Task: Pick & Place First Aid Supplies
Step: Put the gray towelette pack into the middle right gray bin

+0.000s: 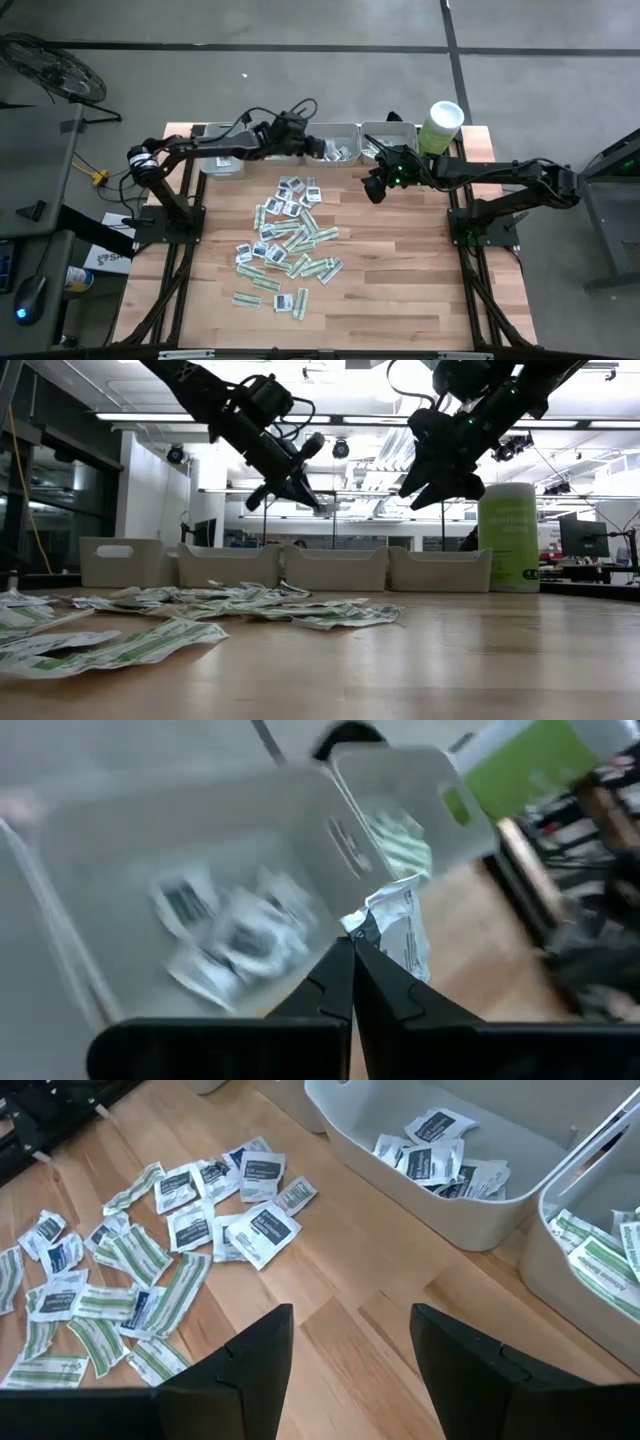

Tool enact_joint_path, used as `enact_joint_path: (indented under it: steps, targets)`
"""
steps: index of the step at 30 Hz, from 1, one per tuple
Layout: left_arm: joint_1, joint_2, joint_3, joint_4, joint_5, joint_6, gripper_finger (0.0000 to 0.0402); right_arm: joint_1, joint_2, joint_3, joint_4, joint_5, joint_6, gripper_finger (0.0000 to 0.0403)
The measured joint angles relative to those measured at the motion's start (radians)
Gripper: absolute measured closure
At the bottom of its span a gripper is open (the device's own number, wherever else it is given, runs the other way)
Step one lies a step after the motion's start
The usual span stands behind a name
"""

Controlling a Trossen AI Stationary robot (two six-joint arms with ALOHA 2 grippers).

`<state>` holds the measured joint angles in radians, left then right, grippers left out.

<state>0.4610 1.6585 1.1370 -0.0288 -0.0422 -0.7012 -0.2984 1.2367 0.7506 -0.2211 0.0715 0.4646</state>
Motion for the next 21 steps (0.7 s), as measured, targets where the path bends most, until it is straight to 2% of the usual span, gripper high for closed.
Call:
enact_joint_path:
  steps: [4,15,21]
  targets:
    - [0.027,0.0,0.01,-0.003,-0.065,0.044,0.0401,-0.003,0.0,0.0,0.0,0.0,-0.002,0.0206]
    - [0.097,0.081,0.011,0.025,-0.008,0.033,0.0401,-0.003,0.0,0.0,0.009,0.038,-0.03,0.0206]
    - [0.095,0.15,0.085,-0.007,-0.007,0.054,0.0401,-0.003,0.0,0.0,0.008,0.038,-0.046,0.0206]
